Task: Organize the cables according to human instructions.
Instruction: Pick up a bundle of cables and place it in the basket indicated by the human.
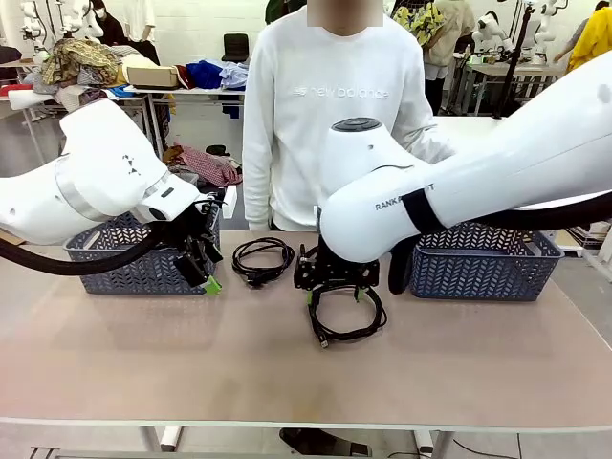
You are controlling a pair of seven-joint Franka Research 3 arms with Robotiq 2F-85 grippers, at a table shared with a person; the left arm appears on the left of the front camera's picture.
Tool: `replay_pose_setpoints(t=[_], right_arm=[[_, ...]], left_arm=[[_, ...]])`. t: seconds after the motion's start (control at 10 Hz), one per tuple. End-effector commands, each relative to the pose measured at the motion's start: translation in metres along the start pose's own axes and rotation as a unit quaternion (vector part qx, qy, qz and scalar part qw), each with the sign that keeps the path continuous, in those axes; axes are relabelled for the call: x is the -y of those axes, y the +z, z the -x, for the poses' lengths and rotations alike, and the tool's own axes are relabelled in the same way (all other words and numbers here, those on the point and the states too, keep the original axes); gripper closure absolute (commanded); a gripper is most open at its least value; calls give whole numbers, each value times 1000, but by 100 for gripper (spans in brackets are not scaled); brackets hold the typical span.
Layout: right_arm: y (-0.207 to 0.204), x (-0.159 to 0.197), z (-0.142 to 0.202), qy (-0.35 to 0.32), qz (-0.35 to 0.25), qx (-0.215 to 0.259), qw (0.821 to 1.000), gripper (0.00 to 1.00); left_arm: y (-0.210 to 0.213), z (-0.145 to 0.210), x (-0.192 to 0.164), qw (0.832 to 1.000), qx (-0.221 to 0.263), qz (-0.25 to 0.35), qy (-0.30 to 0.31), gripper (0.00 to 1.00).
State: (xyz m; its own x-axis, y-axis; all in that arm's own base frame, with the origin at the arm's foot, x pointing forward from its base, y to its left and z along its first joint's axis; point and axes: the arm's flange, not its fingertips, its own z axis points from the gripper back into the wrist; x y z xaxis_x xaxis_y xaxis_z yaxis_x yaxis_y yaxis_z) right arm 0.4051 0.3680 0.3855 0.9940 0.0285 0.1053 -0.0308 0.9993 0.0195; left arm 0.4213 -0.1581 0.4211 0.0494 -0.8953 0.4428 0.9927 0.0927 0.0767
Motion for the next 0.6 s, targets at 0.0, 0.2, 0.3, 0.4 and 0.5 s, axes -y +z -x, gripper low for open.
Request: replay_pose_setpoints(t=[0.0, 0.2, 0.3, 0.4, 0.5], right_arm=[[-11, -18, -14, -13, 4, -2, 1000, 0], [-14, -21, -16, -14, 1, -18, 1000, 0], [-14, -10, -10, -1, -4, -14, 1000, 0], [-14, -10, -10, -1, -4, -14, 1000, 0], [-14, -10, -10, -1, -4, -14, 1000, 0]], left_arm=[[1, 1, 0, 1000, -1, 0, 1, 0], [1, 1, 0, 1000, -1, 0, 1, 0], [1, 1, 0, 1000, -1, 0, 1, 0], [1, 1, 0, 1000, -1, 0, 1, 0], [1, 1, 0, 1000, -1, 0, 1, 0]])
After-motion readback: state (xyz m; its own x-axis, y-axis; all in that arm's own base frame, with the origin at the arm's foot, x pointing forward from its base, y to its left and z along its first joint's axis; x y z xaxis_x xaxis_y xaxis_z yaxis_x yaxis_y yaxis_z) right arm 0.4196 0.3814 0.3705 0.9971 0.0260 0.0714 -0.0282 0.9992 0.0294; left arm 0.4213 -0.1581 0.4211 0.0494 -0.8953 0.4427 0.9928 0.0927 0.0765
